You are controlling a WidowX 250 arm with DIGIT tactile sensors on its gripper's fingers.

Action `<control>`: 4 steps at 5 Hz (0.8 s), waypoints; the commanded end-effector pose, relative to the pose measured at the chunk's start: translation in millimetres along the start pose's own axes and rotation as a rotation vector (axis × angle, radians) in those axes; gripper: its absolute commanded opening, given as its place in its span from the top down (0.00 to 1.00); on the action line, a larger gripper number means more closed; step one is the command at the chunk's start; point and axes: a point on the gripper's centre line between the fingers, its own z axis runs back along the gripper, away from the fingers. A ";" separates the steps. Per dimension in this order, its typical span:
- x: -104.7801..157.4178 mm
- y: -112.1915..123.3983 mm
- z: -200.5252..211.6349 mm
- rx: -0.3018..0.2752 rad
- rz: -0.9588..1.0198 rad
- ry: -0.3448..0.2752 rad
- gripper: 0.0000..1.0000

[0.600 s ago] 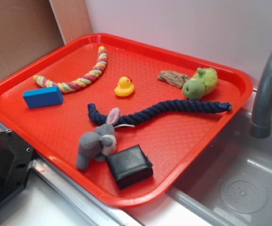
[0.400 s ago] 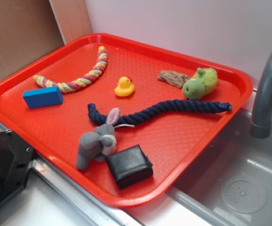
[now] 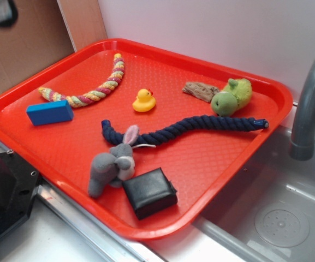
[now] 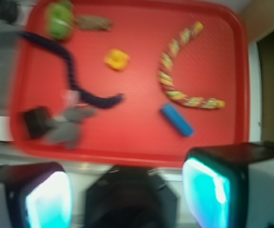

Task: Grab the blue block.

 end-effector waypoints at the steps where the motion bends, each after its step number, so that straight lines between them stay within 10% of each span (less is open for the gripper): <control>1: -5.1 32.9 -58.1 -0.025 -0.191 -0.086 0.00; 4: 29.8 49.3 -146.5 -0.069 -0.389 -0.002 0.00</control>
